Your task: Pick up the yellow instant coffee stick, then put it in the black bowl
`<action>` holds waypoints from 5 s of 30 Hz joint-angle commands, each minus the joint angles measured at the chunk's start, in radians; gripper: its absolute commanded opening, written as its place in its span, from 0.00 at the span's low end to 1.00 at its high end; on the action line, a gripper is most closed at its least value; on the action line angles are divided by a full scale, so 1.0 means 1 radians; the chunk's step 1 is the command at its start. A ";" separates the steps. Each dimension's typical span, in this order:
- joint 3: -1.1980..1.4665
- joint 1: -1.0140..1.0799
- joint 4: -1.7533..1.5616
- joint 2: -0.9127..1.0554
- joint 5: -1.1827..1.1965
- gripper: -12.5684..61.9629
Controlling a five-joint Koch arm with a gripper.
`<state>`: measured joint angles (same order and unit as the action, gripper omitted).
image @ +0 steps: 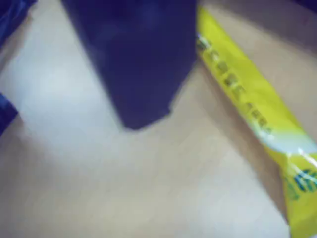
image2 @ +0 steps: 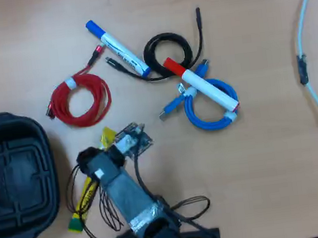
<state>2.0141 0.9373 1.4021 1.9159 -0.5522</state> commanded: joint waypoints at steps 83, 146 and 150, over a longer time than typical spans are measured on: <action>-0.176 -0.126 0.129 -0.075 0.215 0.09; -0.838 -0.525 -0.927 -0.630 0.506 0.09; -0.836 -0.531 -0.953 -0.690 0.506 0.09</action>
<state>1.3023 0.4203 0.5814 1.2210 -0.0383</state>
